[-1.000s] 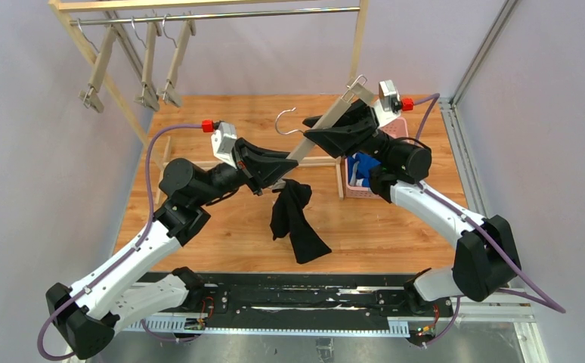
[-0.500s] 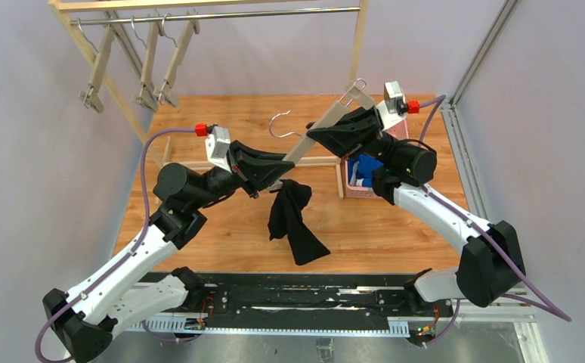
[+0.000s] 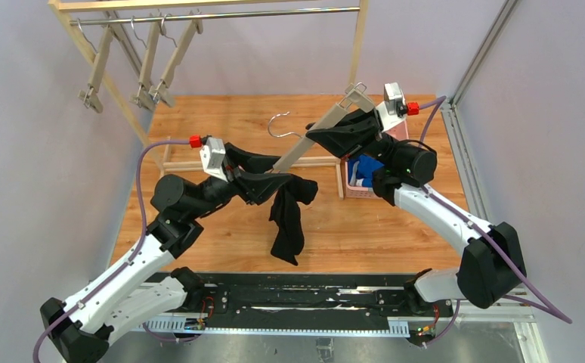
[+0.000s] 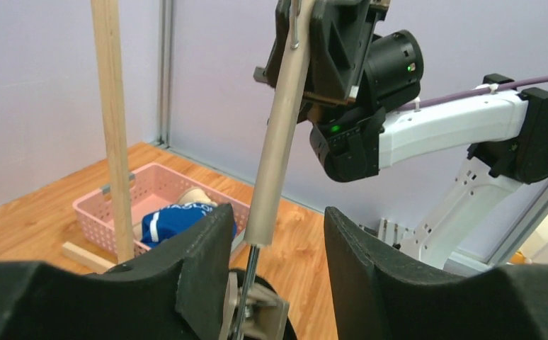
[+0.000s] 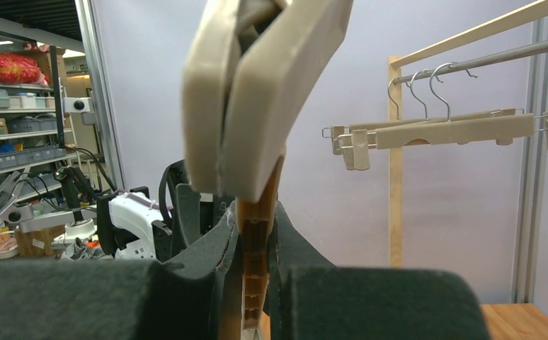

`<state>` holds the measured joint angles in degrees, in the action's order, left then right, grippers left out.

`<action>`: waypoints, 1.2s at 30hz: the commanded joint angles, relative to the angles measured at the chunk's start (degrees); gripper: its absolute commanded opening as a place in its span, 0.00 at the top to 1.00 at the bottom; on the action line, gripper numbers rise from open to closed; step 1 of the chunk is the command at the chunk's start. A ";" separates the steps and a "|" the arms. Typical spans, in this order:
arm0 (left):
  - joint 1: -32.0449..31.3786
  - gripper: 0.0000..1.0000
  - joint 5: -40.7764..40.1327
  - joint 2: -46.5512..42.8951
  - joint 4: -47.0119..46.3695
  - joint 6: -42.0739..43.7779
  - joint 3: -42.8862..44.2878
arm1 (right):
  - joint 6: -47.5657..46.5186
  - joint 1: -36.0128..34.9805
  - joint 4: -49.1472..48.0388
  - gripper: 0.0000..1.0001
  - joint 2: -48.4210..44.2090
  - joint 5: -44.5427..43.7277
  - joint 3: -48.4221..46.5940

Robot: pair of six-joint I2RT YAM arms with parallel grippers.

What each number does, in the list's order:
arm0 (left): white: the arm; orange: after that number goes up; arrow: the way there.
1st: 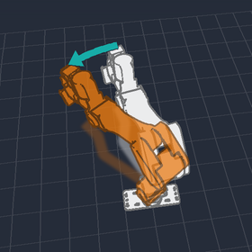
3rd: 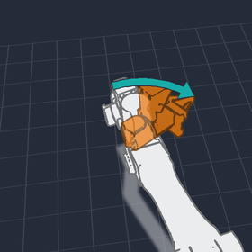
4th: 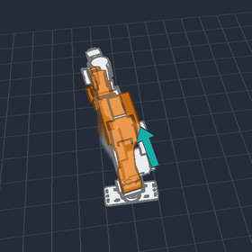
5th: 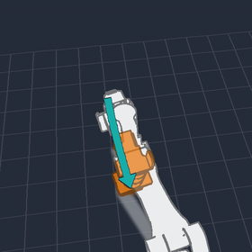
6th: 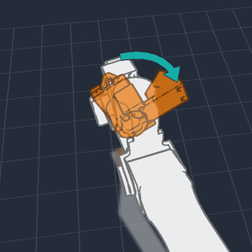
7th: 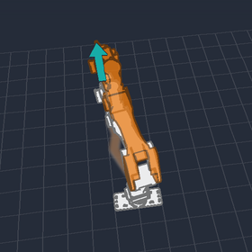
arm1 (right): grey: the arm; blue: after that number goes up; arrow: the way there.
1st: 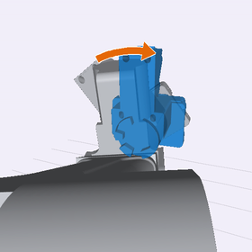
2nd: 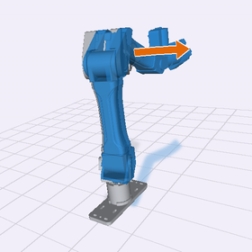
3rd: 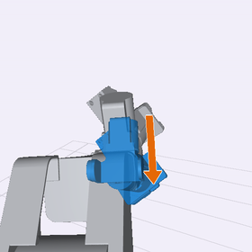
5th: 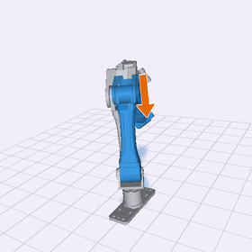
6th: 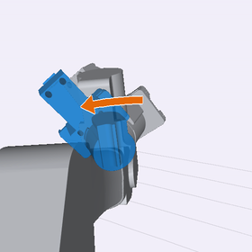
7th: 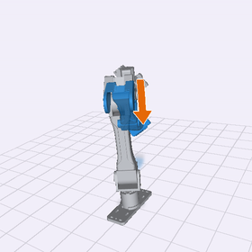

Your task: Remove the underwear clipped to the hanger

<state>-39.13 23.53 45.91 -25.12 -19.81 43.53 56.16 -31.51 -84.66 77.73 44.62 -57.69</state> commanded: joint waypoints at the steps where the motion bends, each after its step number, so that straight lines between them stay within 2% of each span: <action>1: -0.15 0.45 -3.95 -3.28 3.58 3.88 -2.76 | -0.67 -0.46 -2.11 0.99 -2.30 -0.98 -0.04; 7: -0.16 0.43 -7.99 -6.85 5.95 6.56 -5.37 | 0.78 -0.47 -2.92 0.99 -2.00 -1.15 -0.39; 10: -0.15 0.47 -7.53 -6.93 6.12 6.80 -5.22 | 1.03 -0.44 -2.79 0.99 -1.60 -1.12 -0.57; 14: -0.15 0.64 -7.41 -6.93 6.14 7.14 -5.14 | 1.13 -0.46 -2.84 0.99 -1.03 -1.20 -0.49; 16: -0.15 0.76 -7.87 -7.04 6.14 7.20 -5.04 | 1.17 -0.44 -2.81 0.99 -0.60 -1.27 -0.58; 19: -0.15 0.99 -7.91 -6.98 6.14 7.76 -4.92 | 1.23 -0.33 -2.90 0.99 -0.23 -1.54 -0.47; 20: -0.15 1.00 -7.54 -6.90 6.14 8.12 -4.89 | 1.17 -0.35 -2.96 0.99 -0.10 -1.63 -0.46; 25: -0.15 0.98 -7.02 -6.97 6.15 9.11 -4.42 | 1.47 -0.30 -2.92 0.99 0.18 -1.54 -0.66; 26: -0.15 0.88 -7.24 -6.99 6.06 9.36 -4.16 | 1.59 -0.30 -2.91 0.99 0.22 -1.43 -0.71; 27: -0.15 0.73 -7.56 -7.04 6.05 9.48 -3.69 | 1.63 -0.31 -2.89 0.99 0.27 -1.39 -0.68; 29: -0.15 0.56 -7.67 -6.79 5.67 9.80 -2.48 | 1.76 -0.28 -2.91 0.99 0.17 -1.29 -0.59; 32: -0.15 0.52 -6.49 -5.76 5.44 10.34 -0.03 | 1.75 -0.30 -2.96 1.00 0.23 -1.36 -0.48; 36: -0.15 0.54 -3.98 -3.41 5.36 10.62 2.51 | 2.11 -0.27 -3.14 0.99 0.49 -1.38 -0.49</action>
<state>-39.20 18.09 41.15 -17.87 -10.46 42.13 58.00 -31.48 -84.33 78.04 43.40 -57.67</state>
